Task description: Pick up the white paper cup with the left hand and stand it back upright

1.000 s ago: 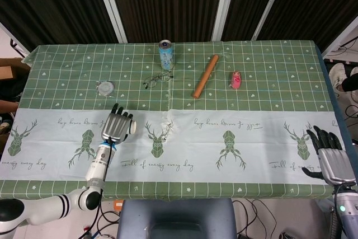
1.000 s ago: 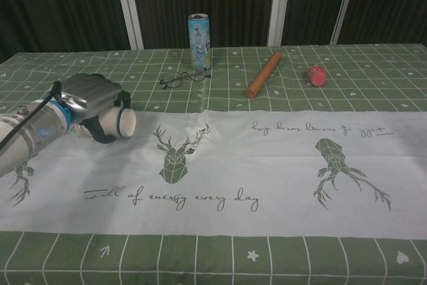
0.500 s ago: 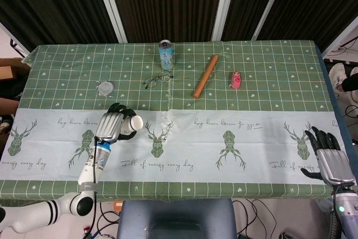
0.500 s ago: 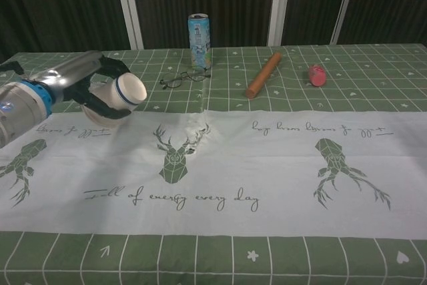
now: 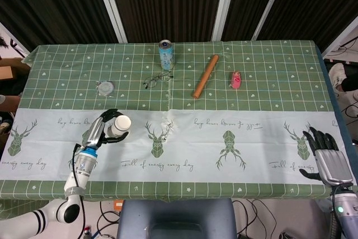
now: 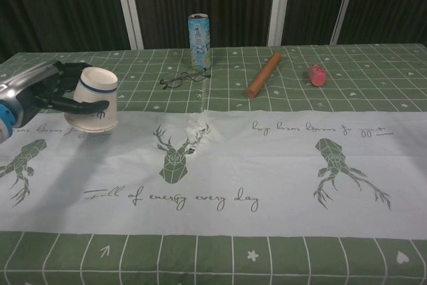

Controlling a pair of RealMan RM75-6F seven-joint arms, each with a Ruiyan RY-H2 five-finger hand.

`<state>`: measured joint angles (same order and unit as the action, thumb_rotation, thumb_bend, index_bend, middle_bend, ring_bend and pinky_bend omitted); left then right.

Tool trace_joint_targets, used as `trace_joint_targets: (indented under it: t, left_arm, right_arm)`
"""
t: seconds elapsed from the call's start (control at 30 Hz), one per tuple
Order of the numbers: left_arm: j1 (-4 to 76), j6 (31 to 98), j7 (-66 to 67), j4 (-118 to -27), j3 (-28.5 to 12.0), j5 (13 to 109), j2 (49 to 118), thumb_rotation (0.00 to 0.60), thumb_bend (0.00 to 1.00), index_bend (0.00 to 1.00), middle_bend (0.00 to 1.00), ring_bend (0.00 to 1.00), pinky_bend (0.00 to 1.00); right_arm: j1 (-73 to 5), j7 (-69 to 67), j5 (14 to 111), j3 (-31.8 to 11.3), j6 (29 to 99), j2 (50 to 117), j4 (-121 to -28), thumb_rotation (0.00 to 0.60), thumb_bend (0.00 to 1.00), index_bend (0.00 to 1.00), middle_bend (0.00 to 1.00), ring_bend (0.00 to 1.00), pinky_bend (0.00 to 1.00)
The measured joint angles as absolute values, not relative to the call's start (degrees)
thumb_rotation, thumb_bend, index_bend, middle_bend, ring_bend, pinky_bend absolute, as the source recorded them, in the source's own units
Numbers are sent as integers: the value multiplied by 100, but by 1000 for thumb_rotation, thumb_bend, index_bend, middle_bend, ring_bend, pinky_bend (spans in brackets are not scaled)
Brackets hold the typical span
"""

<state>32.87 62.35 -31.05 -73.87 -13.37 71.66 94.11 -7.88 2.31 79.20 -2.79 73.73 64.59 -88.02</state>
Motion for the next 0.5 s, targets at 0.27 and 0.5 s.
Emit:
trace_joint_targets:
  t: [0.27, 0.5]
  left_arm:
    - [3205, 6282, -3399, -6640, -1271, 7365, 9845, 600, 224, 430, 400, 131, 126]
    - [3213, 6314, -3468, -6200, -1247, 7479, 10106, 600, 224, 425, 397, 126, 127]
  right_arm:
    - [-794, 155, 7921, -274, 7346, 6440, -8795, 600, 4, 0, 2, 0, 2]
    - [-795, 142, 7917, -271, 7340, 6427, -8802, 600, 4, 0, 1, 0, 2]
